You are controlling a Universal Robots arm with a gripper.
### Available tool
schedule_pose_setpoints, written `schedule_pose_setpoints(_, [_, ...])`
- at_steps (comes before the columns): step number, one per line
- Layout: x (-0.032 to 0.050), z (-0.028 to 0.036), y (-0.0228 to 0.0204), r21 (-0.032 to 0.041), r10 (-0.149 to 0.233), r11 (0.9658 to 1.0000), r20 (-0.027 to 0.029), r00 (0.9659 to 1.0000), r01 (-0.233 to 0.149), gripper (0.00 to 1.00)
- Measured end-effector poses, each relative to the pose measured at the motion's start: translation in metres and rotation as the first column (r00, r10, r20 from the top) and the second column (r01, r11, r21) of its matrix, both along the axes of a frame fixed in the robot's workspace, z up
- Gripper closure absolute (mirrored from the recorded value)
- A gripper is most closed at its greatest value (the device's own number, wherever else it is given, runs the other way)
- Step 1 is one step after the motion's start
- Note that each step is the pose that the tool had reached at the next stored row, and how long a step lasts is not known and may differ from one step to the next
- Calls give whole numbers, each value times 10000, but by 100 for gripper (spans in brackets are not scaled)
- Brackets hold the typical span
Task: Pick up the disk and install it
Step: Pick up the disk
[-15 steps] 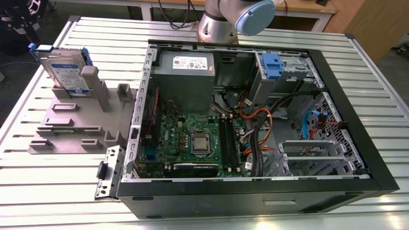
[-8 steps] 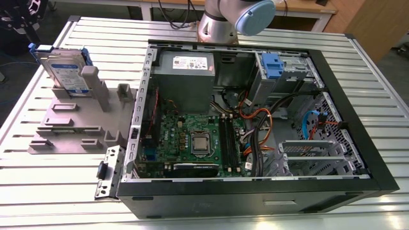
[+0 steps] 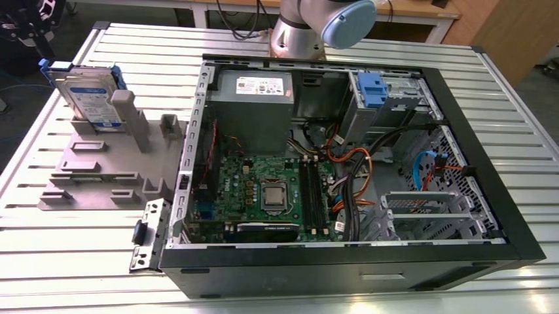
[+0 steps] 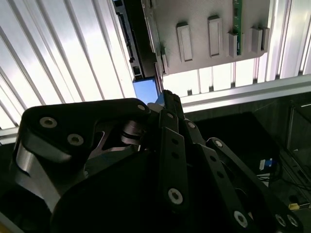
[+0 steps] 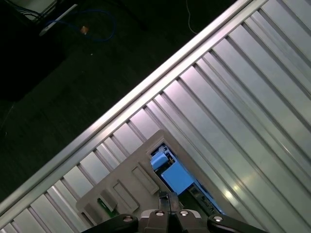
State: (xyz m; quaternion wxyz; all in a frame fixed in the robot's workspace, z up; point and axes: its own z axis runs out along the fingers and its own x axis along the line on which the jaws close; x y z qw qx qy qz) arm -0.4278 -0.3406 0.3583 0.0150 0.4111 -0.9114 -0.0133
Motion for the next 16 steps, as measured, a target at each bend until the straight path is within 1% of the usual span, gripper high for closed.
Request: schedule_pose_setpoints(16, [0, 0, 0, 0, 269, 9996, 0, 9996, -269, 89])
